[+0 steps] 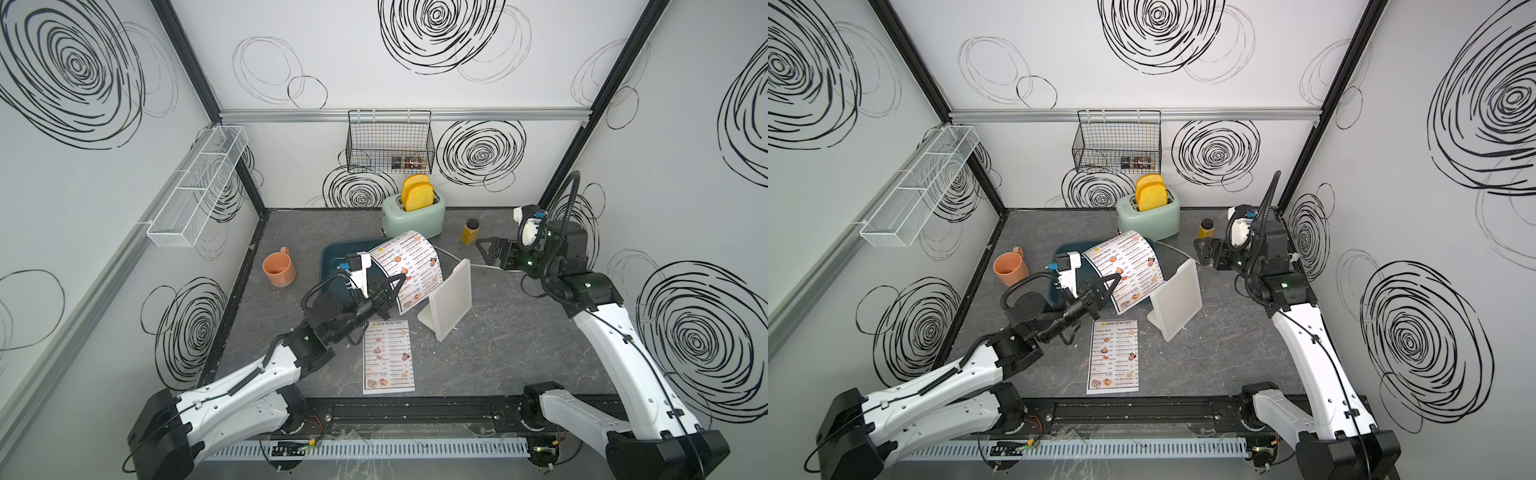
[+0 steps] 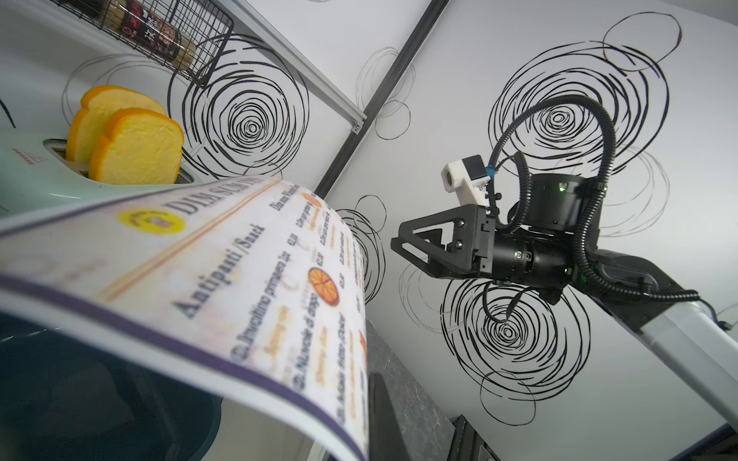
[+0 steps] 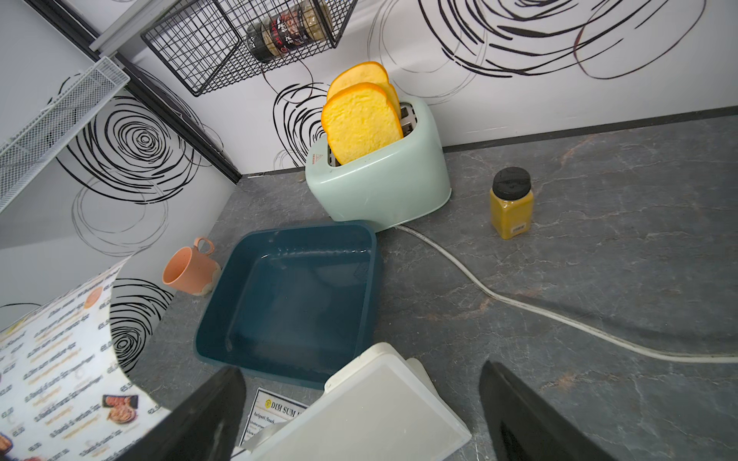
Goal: Replace the menus in the menu holders
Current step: Insert the menu into the menu holder.
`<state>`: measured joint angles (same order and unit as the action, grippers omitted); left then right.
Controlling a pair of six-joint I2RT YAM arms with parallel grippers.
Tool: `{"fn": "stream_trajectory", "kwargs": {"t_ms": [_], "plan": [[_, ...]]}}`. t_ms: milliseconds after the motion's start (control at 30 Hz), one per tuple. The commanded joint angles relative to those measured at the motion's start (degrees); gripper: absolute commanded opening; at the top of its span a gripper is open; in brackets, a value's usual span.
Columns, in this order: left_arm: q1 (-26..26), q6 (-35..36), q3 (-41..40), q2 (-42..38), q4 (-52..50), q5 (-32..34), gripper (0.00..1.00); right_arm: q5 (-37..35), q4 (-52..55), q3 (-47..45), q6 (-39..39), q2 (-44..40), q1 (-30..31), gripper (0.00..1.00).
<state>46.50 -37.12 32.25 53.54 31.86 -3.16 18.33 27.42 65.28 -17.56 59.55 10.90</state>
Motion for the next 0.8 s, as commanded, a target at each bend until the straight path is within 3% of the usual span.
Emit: {"fn": "stream_trajectory", "kwargs": {"t_ms": [0,767], "plan": [[0.65,-0.41,-0.17,-0.37,2.53,1.35,0.00,-0.75,-0.02,-0.41,0.68,-1.19,0.18,0.96],[1.85,-1.02,-0.35,-1.72,-2.56,6.72,0.00,-1.86,0.70,-0.24,1.13,-2.25,0.18,0.96]]}}
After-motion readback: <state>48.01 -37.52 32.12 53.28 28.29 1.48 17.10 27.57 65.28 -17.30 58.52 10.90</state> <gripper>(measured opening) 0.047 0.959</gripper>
